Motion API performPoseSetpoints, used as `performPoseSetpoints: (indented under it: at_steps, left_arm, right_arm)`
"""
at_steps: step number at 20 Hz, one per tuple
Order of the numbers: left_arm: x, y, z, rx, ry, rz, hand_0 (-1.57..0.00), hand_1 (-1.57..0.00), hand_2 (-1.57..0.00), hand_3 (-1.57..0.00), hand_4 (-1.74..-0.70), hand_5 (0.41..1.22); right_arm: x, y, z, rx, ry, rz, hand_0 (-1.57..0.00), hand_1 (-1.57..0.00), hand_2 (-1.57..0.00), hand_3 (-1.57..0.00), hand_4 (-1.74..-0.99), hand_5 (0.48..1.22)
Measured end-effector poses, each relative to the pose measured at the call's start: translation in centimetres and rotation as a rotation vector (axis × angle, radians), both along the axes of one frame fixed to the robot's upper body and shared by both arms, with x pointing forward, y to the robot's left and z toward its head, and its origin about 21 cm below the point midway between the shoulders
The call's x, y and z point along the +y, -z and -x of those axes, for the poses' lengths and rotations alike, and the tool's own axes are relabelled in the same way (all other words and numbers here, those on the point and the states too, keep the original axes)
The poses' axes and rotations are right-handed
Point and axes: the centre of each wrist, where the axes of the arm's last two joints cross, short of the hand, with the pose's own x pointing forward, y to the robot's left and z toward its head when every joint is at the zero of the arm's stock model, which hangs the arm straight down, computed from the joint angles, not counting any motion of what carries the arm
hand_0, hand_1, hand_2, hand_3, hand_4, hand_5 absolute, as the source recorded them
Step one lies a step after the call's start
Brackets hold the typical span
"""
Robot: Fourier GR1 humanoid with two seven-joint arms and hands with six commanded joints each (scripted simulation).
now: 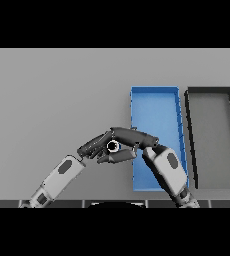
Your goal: Pick up the blue pipe and place it into the blue bin.
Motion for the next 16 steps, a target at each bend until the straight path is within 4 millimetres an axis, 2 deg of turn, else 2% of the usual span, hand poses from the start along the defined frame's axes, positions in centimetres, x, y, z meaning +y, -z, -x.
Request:
performPoseSetpoints:
  at_steps: [3,5,8,11,16]
  left_arm:
    - [0.6,0.6,0.3,0.059,-0.039,-0.001,-0.03,-0.02,-0.02,-0.01,-0.87,0.616]
    - [0.3,0.0,0.4,0.088,-0.062,-0.021,-0.02,-0.01,-0.01,-0.01,-0.88,0.605]
    - [0.8,0.4,0.5,0.098,-0.079,-0.047,-0.01,-0.01,-0.01,0.0,-0.88,0.555]
    - [0.8,0.6,1.0,0.096,-0.069,-0.04,0.0,0.0,0.0,0.0,-0.87,0.529]
    - [0.6,0.8,1.1,0.114,-0.07,-0.059,0.0,0.0,0.0,0.0,-0.86,0.498]
  right_arm:
    - [-0.3,-0.3,-0.5,-0.003,0.015,-0.016,-1.57,-1.57,-1.57,-1.57,-1.49,1.22]
    - [-0.2,-0.5,-0.6,0.012,0.023,-0.015,-1.57,-1.57,-1.57,-1.57,-1.492,1.22]
    - [-0.1,-1.1,-1.0,0.155,-0.013,-0.083,-1.57,-1.57,-1.57,-1.57,-1.492,1.221]
    - [-0.6,-2.7,-1.5,0.271,-0.03,-0.124,-1.57,-1.57,-1.57,-1.57,-1.494,1.221]
    - [-0.7,-7.9,-2.0,0.24,-0.016,-0.188,-1.57,-1.57,-1.57,-1.57,-1.494,1.221]
